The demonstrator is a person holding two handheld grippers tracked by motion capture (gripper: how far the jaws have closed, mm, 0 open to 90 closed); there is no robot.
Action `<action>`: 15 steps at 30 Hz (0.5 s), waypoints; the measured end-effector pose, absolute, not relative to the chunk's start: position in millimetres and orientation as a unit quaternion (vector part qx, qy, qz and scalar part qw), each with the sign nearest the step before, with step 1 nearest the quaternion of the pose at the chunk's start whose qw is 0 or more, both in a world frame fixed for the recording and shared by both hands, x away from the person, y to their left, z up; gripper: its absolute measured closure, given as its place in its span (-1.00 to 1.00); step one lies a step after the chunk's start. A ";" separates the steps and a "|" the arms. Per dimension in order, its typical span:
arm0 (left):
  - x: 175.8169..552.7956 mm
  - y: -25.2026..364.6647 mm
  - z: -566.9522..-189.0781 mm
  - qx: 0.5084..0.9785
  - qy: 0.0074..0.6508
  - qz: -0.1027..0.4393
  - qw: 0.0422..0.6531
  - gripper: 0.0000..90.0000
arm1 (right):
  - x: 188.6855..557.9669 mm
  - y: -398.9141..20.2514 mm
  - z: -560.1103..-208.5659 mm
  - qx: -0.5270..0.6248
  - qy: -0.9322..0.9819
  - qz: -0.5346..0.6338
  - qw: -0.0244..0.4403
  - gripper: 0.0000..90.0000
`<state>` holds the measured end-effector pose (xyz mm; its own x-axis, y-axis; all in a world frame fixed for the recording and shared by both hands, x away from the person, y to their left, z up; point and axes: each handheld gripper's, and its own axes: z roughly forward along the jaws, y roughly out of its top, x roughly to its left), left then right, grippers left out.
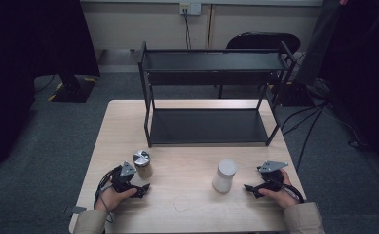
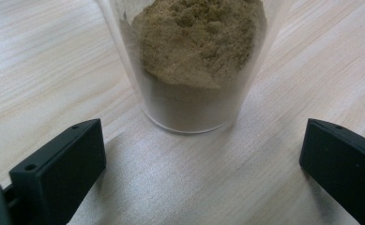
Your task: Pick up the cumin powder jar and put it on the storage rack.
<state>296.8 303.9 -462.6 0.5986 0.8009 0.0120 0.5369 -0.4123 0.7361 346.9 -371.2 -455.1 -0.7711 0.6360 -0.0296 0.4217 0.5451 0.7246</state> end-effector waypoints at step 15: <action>297.7 309.1 -462.0 0.813 0.418 0.172 0.368 -0.98 | 346.9 -371.3 -455.1 0.305 0.867 0.367 0.146 -1.00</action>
<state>297.7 309.1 -462.0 0.5924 0.8051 -0.0286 0.5522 -0.3799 0.7421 346.9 -371.3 -455.1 -0.7711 0.6360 -0.0296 0.4217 0.5450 0.7247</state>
